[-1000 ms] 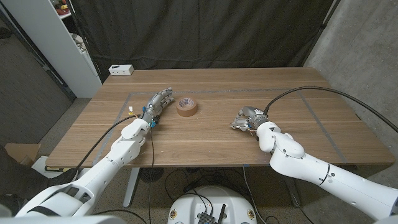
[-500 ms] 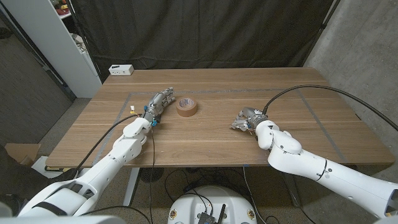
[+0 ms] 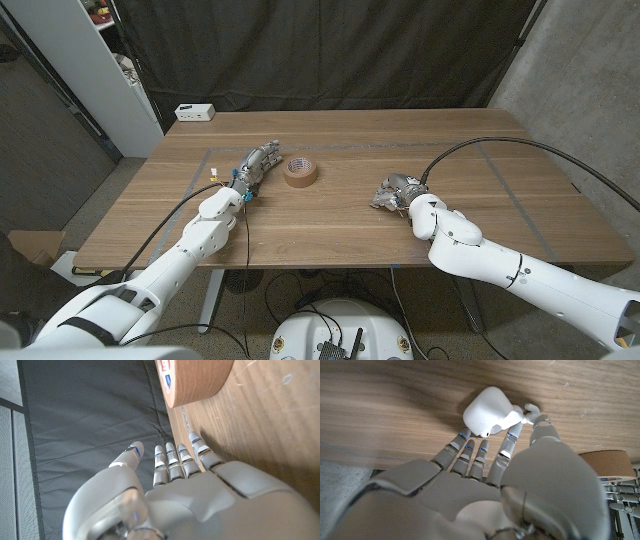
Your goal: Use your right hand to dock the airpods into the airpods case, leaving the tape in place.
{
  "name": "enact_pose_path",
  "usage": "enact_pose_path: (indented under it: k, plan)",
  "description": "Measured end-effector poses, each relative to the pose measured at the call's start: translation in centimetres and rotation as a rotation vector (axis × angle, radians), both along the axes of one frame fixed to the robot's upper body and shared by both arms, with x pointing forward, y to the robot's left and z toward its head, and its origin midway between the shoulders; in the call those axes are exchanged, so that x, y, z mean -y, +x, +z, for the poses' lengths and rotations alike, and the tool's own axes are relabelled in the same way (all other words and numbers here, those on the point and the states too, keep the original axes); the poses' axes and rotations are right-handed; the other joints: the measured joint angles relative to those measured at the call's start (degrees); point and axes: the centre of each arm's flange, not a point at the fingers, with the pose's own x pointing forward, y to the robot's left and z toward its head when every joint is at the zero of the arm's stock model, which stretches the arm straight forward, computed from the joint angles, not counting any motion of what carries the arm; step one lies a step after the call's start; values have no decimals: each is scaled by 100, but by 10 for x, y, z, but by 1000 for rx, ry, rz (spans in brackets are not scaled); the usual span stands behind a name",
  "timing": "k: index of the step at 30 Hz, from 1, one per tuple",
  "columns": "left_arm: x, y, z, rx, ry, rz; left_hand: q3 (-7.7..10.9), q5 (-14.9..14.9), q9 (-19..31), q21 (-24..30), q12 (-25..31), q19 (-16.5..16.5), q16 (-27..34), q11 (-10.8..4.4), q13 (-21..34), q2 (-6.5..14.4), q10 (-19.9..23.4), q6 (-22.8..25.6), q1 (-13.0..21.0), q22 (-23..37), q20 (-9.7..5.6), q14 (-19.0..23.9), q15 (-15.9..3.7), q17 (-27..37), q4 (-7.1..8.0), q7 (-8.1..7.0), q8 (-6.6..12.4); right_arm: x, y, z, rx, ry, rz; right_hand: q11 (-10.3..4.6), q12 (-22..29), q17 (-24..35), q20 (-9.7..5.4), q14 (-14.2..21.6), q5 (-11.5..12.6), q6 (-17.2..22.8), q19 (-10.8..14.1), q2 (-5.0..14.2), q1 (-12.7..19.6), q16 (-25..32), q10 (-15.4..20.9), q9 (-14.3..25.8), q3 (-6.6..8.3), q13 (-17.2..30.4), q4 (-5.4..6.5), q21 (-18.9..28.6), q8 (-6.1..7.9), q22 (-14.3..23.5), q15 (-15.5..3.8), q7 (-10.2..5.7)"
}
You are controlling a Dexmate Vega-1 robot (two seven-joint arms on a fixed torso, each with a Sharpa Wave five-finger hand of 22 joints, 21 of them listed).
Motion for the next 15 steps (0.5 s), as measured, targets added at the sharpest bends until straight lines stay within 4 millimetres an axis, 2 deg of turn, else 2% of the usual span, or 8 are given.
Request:
enact_pose_path:
  k: [3, 6, 15]
  plan:
    - [0, 1, 0, -1, 3, -6, 0, 0, 0, 0, 0, 0, 0, 0, 0, 0, 0, 0, 0, 0, 0, 0, 0, 0, 0, 0, 0, -2, 2, -2, -7, 0, 3, -7, 0, -27, -11, 0, -1, -43, -11, 16, 122, 0, 7, -1, 60, -6, -78, 7, -7, 5, 0, -30]
    - [-1, 1, 0, -2, 4, -7, 0, 0, 0, 0, 0, 0, 0, 0, 0, 0, 0, 0, 0, 0, 0, 0, 0, 0, 0, 0, 0, -2, 2, -4, -16, 3, 2, -1, 0, -27, -42, 1, 0, -209, -42, 50, 152, 0, 1, -11, 68, -33, -103, 18, -95, 2, 1, -42]
    - [-2, 3, 1, -3, 4, -7, 0, 0, 0, 0, 0, 12, 0, 0, 0, 0, 0, 0, 0, 0, 12, 0, 0, 0, 0, 0, 0, -4, -2, -3, -44, 9, 10, 48, -44, -9, -20, -45, -44, -443, -124, -29, 72, 0, -91, -64, 17, -60, -50, -7, -229, -11, -2, -12]
